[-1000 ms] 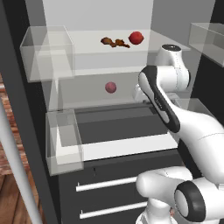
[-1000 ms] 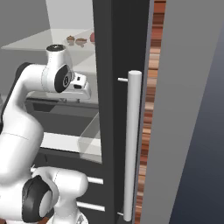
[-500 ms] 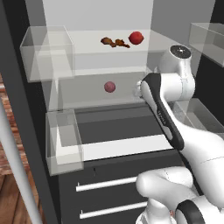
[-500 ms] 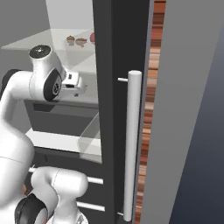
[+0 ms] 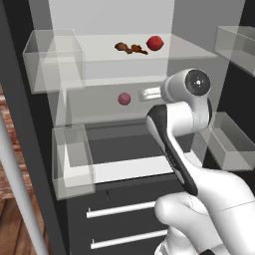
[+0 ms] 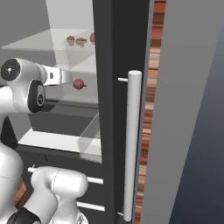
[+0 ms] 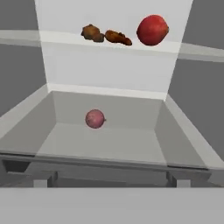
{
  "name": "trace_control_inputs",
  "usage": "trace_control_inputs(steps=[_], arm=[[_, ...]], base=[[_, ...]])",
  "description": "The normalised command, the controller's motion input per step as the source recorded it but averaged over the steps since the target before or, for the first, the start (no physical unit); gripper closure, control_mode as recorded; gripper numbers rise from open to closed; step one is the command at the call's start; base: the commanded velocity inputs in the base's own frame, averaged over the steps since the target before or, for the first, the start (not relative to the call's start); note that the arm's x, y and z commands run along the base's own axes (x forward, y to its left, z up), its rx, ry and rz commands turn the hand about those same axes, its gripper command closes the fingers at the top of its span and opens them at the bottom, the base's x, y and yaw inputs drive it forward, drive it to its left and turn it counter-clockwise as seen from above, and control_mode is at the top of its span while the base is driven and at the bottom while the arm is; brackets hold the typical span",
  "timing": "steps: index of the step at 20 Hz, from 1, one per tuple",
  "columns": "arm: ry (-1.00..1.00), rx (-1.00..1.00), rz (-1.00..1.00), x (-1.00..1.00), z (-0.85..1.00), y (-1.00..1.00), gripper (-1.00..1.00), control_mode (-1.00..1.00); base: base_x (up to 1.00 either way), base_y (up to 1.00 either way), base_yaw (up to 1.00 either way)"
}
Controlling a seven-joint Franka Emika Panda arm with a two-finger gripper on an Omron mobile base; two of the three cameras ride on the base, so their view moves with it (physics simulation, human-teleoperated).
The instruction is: Place one onion and one chicken drumstick in each tupperware on the nearby counter, to pack two identical lunches.
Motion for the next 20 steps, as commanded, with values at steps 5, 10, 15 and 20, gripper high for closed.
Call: trace_control_inputs(steps=[5,10,15,20], arm=[[-0.12,0.07,-0.09,0.07,0.64,0.06,-1.0,-1.0],[0.0,0.13,-0.06,0.07,0.23,-0.04,-1.0,-1.0],[0.07,0.12,0.03,0.13,0.12,-0.09,-1.0,-1.0],[0.0,0.02,0.14,0.36,0.32,0.0,-1.0,-1.0]], base=[[0.0,0.0,0.0],[0.0,0.0,0.0],[0.0,0.0,0.0],[0.0,0.0,0.0]])
